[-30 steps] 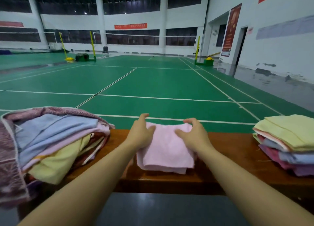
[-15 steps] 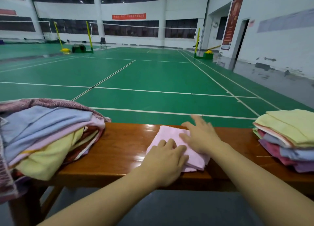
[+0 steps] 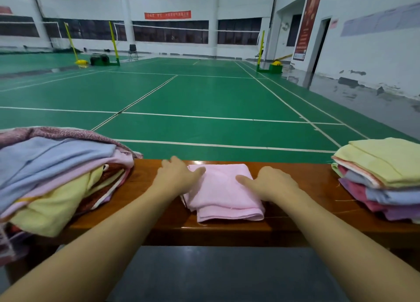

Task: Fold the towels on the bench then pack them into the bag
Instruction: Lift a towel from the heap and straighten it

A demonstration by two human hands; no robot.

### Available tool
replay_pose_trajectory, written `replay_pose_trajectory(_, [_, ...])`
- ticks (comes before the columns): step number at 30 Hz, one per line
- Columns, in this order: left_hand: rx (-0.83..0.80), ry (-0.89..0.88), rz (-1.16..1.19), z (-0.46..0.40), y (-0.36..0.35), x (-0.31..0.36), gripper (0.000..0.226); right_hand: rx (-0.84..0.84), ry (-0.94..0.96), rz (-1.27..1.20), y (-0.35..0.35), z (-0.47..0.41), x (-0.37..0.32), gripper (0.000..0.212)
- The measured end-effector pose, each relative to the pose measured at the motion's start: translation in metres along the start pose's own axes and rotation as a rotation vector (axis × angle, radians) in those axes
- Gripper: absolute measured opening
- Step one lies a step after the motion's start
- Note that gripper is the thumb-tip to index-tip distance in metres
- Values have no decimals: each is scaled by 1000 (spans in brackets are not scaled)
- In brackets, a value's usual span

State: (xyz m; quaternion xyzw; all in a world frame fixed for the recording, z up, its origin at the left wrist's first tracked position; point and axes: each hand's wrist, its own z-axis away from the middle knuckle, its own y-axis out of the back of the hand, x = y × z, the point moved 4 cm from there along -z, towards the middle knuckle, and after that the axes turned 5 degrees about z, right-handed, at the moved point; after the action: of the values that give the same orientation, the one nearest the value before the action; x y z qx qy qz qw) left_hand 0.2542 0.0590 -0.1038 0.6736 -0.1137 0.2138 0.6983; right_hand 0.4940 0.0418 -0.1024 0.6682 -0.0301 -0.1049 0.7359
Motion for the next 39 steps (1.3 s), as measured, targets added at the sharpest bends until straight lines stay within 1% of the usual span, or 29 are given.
replay_pose_trajectory(2, [-65, 17, -149, 3, 1, 3, 86, -9, -23, -16, 0, -2, -1, 63])
replay_pose_trajectory(3, [-115, 10, -165, 6, -2, 9, 86, -14, -10, -34, -1, -2, -4, 60])
replay_pose_trajectory(5, [-209, -6, -159, 9, -16, 24, 80, -6, 19, -84, -6, -3, -11, 52])
replay_pose_trajectory(7, [-238, 28, -94, 5, -34, 33, 73, 46, 40, -163, -9, -2, -14, 45])
replay_pose_trajectory(9, [-179, 21, 33, 0, -45, 38, 69, 129, 70, -299, -9, 0, -12, 39])
replay_pose_trajectory(12, [-29, -118, 248, -7, -51, 49, 56, 234, 73, -567, -7, 1, 2, 33])
replay_pose_trajectory(13, [-4, -159, 346, -6, -51, 55, 54, 261, 68, -643, -6, 0, 8, 32])
replay_pose_trajectory(16, [34, -242, 661, 4, -47, 78, 41, 343, 49, -802, 8, -4, 29, 32])
replay_pose_trajectory(18, [33, -239, 857, 9, -45, 98, 39, 405, 45, -862, 23, -6, 47, 34])
replay_pose_trajectory(20, [25, -239, 982, 11, -44, 123, 39, 456, 33, -890, 43, -8, 70, 38])
replay_pose_trajectory(22, [2, -238, 1094, 11, -48, 153, 41, 509, 21, -858, 64, -13, 97, 39])
replay_pose_trajectory(24, [-40, -253, 1191, 11, -53, 190, 44, 568, 42, -776, 90, -18, 125, 34])
replay_pose_trajectory(26, [-66, -280, 1220, 15, -56, 231, 59, 609, 86, -700, 115, -23, 155, 23])
replay_pose_trajectory(27, [-84, -284, 1222, 16, -61, 251, 67, 615, 94, -665, 125, -25, 171, 19])
replay_pose_trajectory(28, [-103, -286, 1224, 19, -65, 270, 70, 614, 88, -629, 134, -26, 188, 19])
replay_pose_trajectory(31, [-141, -306, 1225, 25, -79, 324, 65, 619, 11, -486, 155, -29, 239, 23])
replay_pose_trajectory(33, [-187, -317, 1214, 31, -89, 361, 70, 603, -78, -384, 168, -27, 274, 27])
replay_pose_trajectory(35, [-266, -292, 1164, 39, -101, 393, 82, 549, -173, -312, 177, -27, 309, 34])
replay_pose_trajectory(37, [-391, -211, 1047, 45, -121, 414, 107, 429, -222, -211, 174, -28, 340, 44])
replay_pose_trajectory(38, [-405, -200, 891, 49, -130, 419, 115, 338, -226, -155, 166, -29, 351, 47])
replay_pose_trajectory(39, [-352, -236, 675, 53, -136, 419, 115, 251, -230, -106, 156, -31, 359, 49])
